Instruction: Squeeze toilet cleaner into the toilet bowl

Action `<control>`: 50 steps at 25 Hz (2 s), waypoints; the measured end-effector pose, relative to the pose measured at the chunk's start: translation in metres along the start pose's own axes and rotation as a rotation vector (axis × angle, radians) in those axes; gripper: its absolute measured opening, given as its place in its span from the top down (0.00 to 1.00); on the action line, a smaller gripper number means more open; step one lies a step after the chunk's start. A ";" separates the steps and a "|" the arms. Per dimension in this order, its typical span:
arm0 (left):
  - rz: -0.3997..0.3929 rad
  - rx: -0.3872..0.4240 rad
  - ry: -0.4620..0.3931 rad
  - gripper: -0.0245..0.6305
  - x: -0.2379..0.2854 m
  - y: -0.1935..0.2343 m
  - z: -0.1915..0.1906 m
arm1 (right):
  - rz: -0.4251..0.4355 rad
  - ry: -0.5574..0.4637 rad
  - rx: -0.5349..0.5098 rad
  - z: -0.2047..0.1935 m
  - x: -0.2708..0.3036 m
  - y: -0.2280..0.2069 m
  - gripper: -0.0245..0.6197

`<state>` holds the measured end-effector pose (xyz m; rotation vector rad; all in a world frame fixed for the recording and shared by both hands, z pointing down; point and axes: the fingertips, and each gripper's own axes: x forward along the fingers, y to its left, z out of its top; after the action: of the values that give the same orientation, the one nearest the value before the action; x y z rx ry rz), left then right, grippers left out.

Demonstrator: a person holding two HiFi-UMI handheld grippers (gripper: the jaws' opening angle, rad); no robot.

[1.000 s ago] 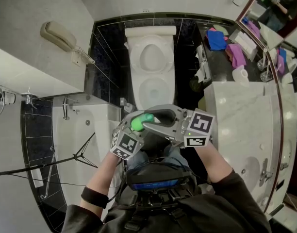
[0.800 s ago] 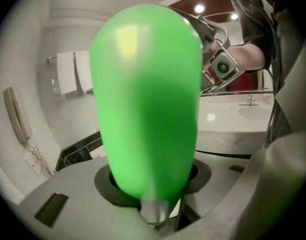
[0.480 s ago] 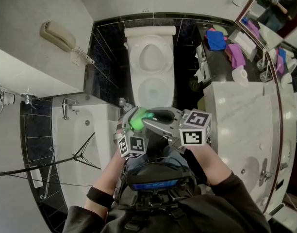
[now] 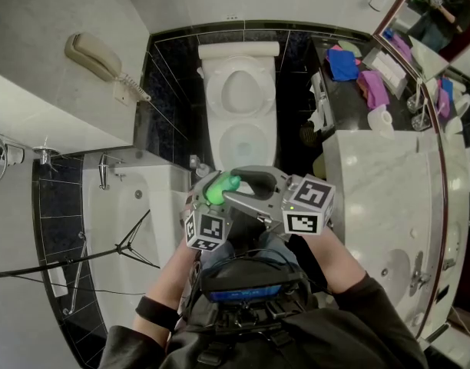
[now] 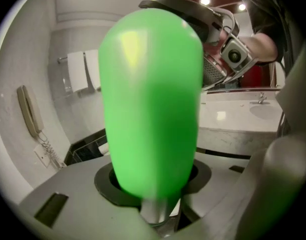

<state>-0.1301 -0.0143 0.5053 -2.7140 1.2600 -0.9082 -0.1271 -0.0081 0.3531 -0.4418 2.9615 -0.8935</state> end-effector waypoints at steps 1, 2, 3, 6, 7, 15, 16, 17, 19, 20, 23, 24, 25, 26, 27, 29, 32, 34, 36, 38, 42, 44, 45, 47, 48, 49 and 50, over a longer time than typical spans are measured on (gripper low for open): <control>-0.059 -0.028 -0.013 0.67 -0.002 -0.005 0.002 | 0.015 -0.017 -0.036 0.004 -0.001 0.002 0.60; -0.137 -0.053 -0.030 0.67 -0.005 -0.011 0.008 | 0.034 -0.036 -0.075 0.007 -0.002 0.005 0.59; -0.230 -0.072 -0.050 0.67 -0.010 -0.018 0.015 | 0.055 -0.054 -0.120 0.011 -0.005 0.008 0.59; -0.507 -0.107 -0.096 0.67 -0.030 -0.043 0.030 | 0.145 -0.062 -0.240 0.018 -0.011 0.024 0.51; -0.592 -0.108 -0.096 0.67 -0.038 -0.050 0.032 | 0.180 -0.050 -0.269 0.018 -0.012 0.032 0.51; -1.012 -0.107 -0.075 0.67 -0.086 -0.080 0.038 | 0.368 0.003 -0.475 0.017 -0.017 0.067 0.51; -1.032 -0.099 -0.071 0.67 -0.090 -0.082 0.041 | 0.372 0.010 -0.479 0.016 -0.017 0.068 0.51; -1.044 -0.090 -0.065 0.67 -0.092 -0.083 0.042 | 0.374 0.013 -0.480 0.015 -0.017 0.068 0.51; -1.048 -0.070 -0.052 0.67 -0.091 -0.085 0.041 | 0.376 0.011 -0.481 0.015 -0.015 0.069 0.53; -1.049 -0.063 -0.049 0.67 -0.091 -0.086 0.040 | 0.378 0.008 -0.483 0.014 -0.014 0.070 0.54; -1.063 -0.066 -0.057 0.67 -0.094 -0.090 0.044 | 0.390 -0.002 -0.490 0.013 -0.015 0.074 0.62; -1.065 -0.068 -0.061 0.67 -0.094 -0.092 0.044 | 0.393 -0.003 -0.491 0.013 -0.016 0.075 0.66; -1.063 -0.069 -0.064 0.67 -0.094 -0.092 0.043 | 0.395 -0.003 -0.491 0.013 -0.017 0.075 0.70; -1.062 -0.068 -0.065 0.67 -0.093 -0.093 0.042 | 0.396 -0.005 -0.488 0.013 -0.018 0.076 0.72; -1.060 -0.066 -0.067 0.67 -0.093 -0.094 0.042 | 0.396 -0.008 -0.481 0.014 -0.019 0.077 0.72; -1.042 -0.058 -0.068 0.67 -0.091 -0.094 0.043 | 0.388 -0.014 -0.448 0.014 -0.020 0.076 0.72; -0.956 -0.037 -0.055 0.67 -0.081 -0.089 0.042 | 0.356 -0.014 -0.371 0.013 -0.020 0.070 0.72; -0.854 -0.011 -0.041 0.67 -0.072 -0.082 0.042 | 0.327 -0.015 -0.330 0.011 -0.019 0.063 0.73; -0.727 0.022 -0.032 0.67 -0.059 -0.073 0.039 | 0.293 -0.033 -0.299 0.009 -0.018 0.052 0.72; -0.612 0.046 -0.031 0.67 -0.048 -0.065 0.034 | 0.261 -0.037 -0.250 0.006 -0.018 0.043 0.72; -0.407 0.042 -0.021 0.67 -0.031 -0.052 0.018 | 0.208 -0.009 -0.154 -0.001 -0.016 0.034 0.73; -0.316 0.051 -0.017 0.67 -0.025 -0.046 0.013 | 0.184 0.005 -0.120 -0.007 -0.016 0.030 0.73; -0.271 0.057 -0.014 0.67 -0.022 -0.043 0.011 | 0.173 0.010 -0.099 -0.009 -0.016 0.028 0.73; -0.182 0.070 -0.003 0.67 -0.018 -0.037 0.006 | 0.153 0.019 -0.049 -0.013 -0.016 0.024 0.73; -0.143 0.075 0.002 0.67 -0.016 -0.034 0.004 | 0.143 0.026 -0.030 -0.016 -0.016 0.022 0.73; -0.116 0.078 0.007 0.67 -0.015 -0.032 0.001 | 0.134 0.033 -0.018 -0.018 -0.016 0.021 0.73; -0.103 0.078 0.012 0.67 -0.014 -0.032 0.000 | 0.129 0.040 -0.010 -0.020 -0.016 0.019 0.73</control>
<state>-0.1154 0.0169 0.5066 -2.7384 1.0714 -0.9622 -0.1192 0.0223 0.3585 -0.2324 2.9906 -0.8837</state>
